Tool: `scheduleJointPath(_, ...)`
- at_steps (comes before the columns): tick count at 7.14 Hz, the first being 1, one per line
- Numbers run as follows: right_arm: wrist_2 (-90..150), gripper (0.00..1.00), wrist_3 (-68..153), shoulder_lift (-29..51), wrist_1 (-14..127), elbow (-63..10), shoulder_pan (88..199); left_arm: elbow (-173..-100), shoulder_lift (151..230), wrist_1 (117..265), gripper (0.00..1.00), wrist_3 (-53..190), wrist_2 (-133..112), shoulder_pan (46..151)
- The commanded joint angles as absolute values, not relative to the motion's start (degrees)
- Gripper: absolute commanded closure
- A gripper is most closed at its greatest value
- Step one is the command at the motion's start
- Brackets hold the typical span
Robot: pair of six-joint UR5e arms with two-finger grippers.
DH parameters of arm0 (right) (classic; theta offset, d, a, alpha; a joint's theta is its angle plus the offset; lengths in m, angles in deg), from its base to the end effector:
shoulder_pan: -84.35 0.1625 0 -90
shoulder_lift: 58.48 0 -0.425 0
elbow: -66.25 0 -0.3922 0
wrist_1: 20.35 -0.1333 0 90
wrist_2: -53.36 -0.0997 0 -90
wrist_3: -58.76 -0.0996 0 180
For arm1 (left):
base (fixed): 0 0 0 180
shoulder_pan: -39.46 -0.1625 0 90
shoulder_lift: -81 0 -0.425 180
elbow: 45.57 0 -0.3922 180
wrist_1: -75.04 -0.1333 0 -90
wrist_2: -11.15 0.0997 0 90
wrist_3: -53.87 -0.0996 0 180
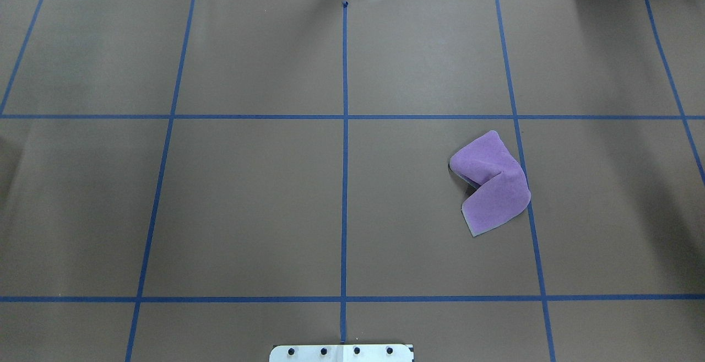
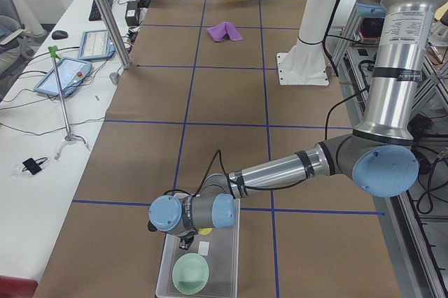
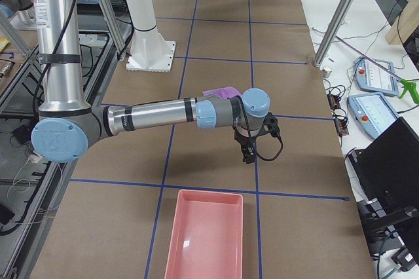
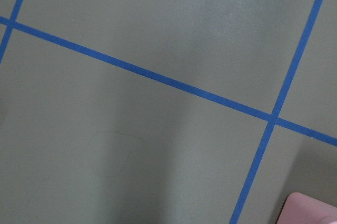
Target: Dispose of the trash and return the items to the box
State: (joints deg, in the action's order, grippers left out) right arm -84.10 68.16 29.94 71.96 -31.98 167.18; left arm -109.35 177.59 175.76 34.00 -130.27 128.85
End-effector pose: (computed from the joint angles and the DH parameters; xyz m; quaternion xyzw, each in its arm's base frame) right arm -0.0037 -0.5093 0.5743 0.0677 -0.4003 -0.1577 0.9002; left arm -0.0500 -0.5076 0.7933 0.0034 0.4381 0.1265 0.8900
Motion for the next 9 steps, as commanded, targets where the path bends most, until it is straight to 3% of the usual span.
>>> scheduleJointPath(1,-84.1,0.00,68.2,29.9,71.9,-31.9,167.1,-109.1,177.7,175.9,1.00,36.3,-130.4,127.7)
scheduleJointPath(2,-84.2,0.00,68.2,29.9,72.0,-31.9,167.1,-109.2,177.9,176.5,0.93,36.5,-130.4,127.6)
scheduleJointPath(3,-84.1,0.00,68.2,29.9,72.0,-32.0,167.1,-109.2,177.9,176.6,0.54,36.4,-130.3,127.6)
scheduleJointPath(4,-84.1,0.00,68.2,29.9,72.0,-32.0,167.1,-109.3,177.9,177.0,0.39,36.2,-130.3,127.6)
scheduleJointPath(5,-84.1,0.00,68.2,30.0,71.9,-31.9,167.1,-109.6,177.8,177.2,0.31,36.1,-130.4,127.6)
scheduleJointPath(7,-84.1,0.00,67.6,29.9,72.0,-32.0,167.1,-113.2,178.0,175.2,0.30,36.5,-132.2,127.7)
scheduleJointPath(9,-84.1,0.00,56.9,27.8,71.9,-32.3,164.6,-121.4,179.9,167.0,0.30,45.4,-134.1,127.6)
